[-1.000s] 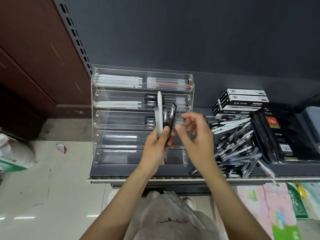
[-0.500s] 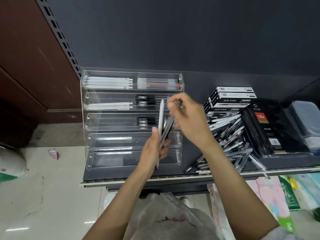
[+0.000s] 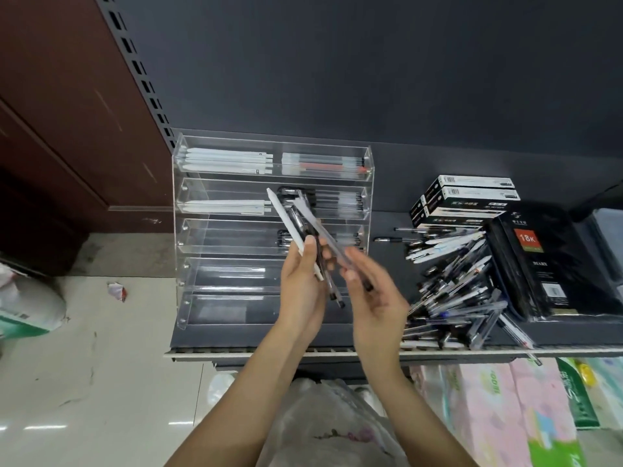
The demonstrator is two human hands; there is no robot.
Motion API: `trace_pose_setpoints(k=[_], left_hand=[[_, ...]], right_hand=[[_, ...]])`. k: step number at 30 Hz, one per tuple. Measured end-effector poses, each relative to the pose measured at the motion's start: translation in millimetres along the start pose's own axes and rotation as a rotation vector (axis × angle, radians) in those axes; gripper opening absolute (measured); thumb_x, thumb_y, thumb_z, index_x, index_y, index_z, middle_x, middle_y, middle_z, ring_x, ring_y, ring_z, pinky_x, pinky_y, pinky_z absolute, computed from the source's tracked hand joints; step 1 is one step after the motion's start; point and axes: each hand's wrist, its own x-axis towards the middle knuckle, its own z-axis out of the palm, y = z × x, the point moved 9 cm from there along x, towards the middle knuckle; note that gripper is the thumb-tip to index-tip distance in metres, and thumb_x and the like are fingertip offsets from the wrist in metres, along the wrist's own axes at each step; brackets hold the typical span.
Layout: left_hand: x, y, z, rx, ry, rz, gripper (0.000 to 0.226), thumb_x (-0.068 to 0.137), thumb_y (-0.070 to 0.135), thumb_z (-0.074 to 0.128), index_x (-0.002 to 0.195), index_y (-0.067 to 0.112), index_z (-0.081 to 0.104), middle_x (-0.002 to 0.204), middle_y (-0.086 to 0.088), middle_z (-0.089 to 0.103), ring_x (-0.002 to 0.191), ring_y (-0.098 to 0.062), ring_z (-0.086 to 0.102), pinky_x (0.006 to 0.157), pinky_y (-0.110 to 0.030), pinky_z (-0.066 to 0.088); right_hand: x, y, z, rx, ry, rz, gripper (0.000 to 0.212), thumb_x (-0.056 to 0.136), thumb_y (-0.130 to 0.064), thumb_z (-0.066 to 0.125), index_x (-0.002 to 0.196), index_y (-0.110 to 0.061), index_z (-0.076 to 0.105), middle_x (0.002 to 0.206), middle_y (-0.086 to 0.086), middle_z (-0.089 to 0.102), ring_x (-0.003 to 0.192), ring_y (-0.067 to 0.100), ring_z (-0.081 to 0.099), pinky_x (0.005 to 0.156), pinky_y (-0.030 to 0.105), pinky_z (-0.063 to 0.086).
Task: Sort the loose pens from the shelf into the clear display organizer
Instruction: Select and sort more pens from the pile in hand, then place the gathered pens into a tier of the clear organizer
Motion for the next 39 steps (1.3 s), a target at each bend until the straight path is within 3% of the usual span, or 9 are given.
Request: trace_pose_setpoints(k=[2, 6, 11, 17, 23, 27, 31, 35, 39], left_hand=[[-1, -4, -2, -0.005, 0.028, -0.034, 0.021, 0.102, 0.019, 0.039, 0.104, 0.016, 0.059, 0.068, 0.004, 0.055, 0.064, -0.009, 0.052, 0.064, -0.023, 0.046], [-3, -5, -7, -0.081, 0.064, -0.042, 0.024, 0.102, 0.016, 0.037, 0.101, 0.016, 0.062, 0.080, 0.006, 0.064, 0.071, -0.004, 0.059, 0.062, -0.016, 0.050], [-5, 1, -15, -0.101, 0.067, -0.013, 0.023, 0.102, 0.019, 0.037, 0.102, 0.008, 0.057, 0.083, 0.000, 0.064, 0.074, -0.008, 0.058, 0.063, -0.015, 0.050], [-2, 13, -41, -0.334, 0.025, 0.004, 0.032, 0.103, 0.015, 0.033, 0.129, 0.010, 0.050, 0.085, 0.001, 0.056, 0.081, -0.009, 0.054, 0.077, -0.020, 0.049], [-3, 31, -81, -0.306, 0.021, -0.024, 0.028, 0.099, 0.015, 0.037, 0.119, 0.010, 0.056, 0.098, -0.002, 0.071, 0.096, -0.013, 0.067, 0.079, -0.022, 0.053], [1, 44, -106, -0.274, -0.012, -0.047, 0.026, 0.093, 0.019, 0.043, 0.115, 0.008, 0.052, 0.088, -0.002, 0.062, 0.088, -0.018, 0.062, 0.083, -0.029, 0.053], [5, 54, -127, -0.353, 0.045, -0.021, 0.015, 0.100, 0.012, 0.035, 0.107, 0.010, 0.049, 0.077, 0.000, 0.051, 0.078, -0.015, 0.054, 0.079, -0.026, 0.049], [10, 54, -138, -0.383, 0.123, -0.027, 0.017, 0.101, 0.009, 0.035, 0.104, 0.012, 0.051, 0.074, 0.000, 0.051, 0.069, -0.012, 0.051, 0.069, -0.021, 0.049], [13, 44, -128, -0.392, 0.126, -0.087, 0.017, 0.100, 0.010, 0.037, 0.108, 0.012, 0.052, 0.072, 0.000, 0.052, 0.065, -0.010, 0.051, 0.060, -0.020, 0.050]], right_hand=[[-6, -2, 6, -0.142, -0.018, -0.081, 0.031, 0.091, -0.004, 0.057, 0.120, -0.015, 0.062, 0.117, -0.012, 0.067, 0.097, 0.008, 0.066, 0.083, 0.014, 0.048], [-13, -10, 21, -0.412, -0.080, -0.315, 0.028, 0.090, -0.004, 0.056, 0.117, -0.005, 0.065, 0.122, 0.004, 0.064, 0.116, 0.004, 0.058, 0.096, 0.017, 0.046], [-18, -5, 35, -0.489, -0.135, -0.368, 0.029, 0.090, -0.011, 0.057, 0.117, -0.006, 0.066, 0.123, 0.006, 0.063, 0.116, 0.005, 0.057, 0.096, 0.020, 0.047], [-17, 4, 66, -0.502, -0.290, -0.201, 0.031, 0.095, -0.023, 0.052, 0.126, -0.025, 0.051, 0.118, -0.005, 0.061, 0.104, -0.004, 0.056, 0.085, 0.012, 0.046], [-34, 15, 110, -0.409, -0.448, -0.078, 0.031, 0.097, -0.015, 0.048, 0.126, -0.025, 0.045, 0.122, -0.012, 0.055, 0.109, -0.014, 0.050, 0.087, 0.003, 0.038], [-36, 14, 137, -0.438, -0.505, -0.113, 0.028, 0.098, -0.014, 0.047, 0.125, -0.020, 0.050, 0.124, -0.005, 0.060, 0.110, 0.000, 0.057, 0.089, 0.013, 0.046], [-42, 1, 166, -0.810, -0.556, -0.337, 0.028, 0.094, -0.025, 0.042, 0.121, -0.029, 0.050, 0.110, -0.001, 0.057, 0.081, 0.014, 0.063, 0.063, 0.027, 0.057], [-37, -14, 175, -0.995, -0.543, -0.495, 0.027, 0.085, -0.025, 0.062, 0.112, -0.027, 0.065, 0.112, 0.001, 0.053, 0.097, 0.017, 0.050, 0.077, 0.027, 0.046], [-25, -14, 173, -0.971, -0.491, -0.456, 0.014, 0.081, -0.028, 0.065, 0.089, -0.018, 0.070, 0.084, -0.003, 0.056, 0.079, 0.012, 0.050, 0.063, 0.022, 0.046]])
